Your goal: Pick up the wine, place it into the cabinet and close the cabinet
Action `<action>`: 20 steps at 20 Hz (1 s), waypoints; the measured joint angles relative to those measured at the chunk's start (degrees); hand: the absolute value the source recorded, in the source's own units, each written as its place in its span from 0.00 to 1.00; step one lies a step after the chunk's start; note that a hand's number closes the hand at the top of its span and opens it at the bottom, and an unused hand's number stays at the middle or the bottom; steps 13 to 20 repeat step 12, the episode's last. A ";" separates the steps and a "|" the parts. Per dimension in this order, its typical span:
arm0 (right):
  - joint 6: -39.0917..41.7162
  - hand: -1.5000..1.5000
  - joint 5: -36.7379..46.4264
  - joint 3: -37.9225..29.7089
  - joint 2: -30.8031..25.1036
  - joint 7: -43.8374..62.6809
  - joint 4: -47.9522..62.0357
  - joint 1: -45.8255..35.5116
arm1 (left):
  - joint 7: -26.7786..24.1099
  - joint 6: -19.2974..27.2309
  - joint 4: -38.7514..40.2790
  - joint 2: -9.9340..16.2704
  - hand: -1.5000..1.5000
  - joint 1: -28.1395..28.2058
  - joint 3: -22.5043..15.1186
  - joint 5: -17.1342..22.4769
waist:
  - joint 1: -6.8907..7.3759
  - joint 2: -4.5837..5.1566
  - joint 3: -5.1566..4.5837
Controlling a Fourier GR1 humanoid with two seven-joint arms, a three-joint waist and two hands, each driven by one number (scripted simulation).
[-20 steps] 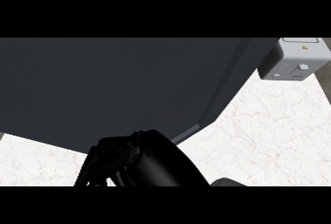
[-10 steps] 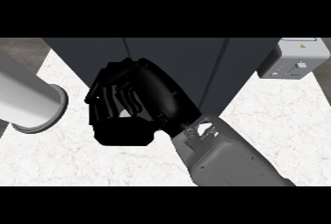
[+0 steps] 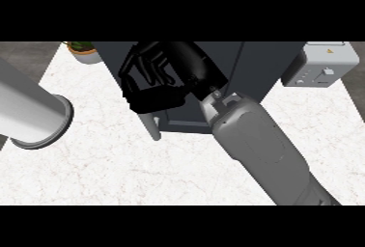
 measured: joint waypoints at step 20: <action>6.54 1.00 -1.14 -1.53 -1.34 -10.29 7.90 -2.92 | 2.99 5.74 2.75 -3.78 0.00 -8.52 -6.78 -4.54 | 0.83 -0.80 -0.88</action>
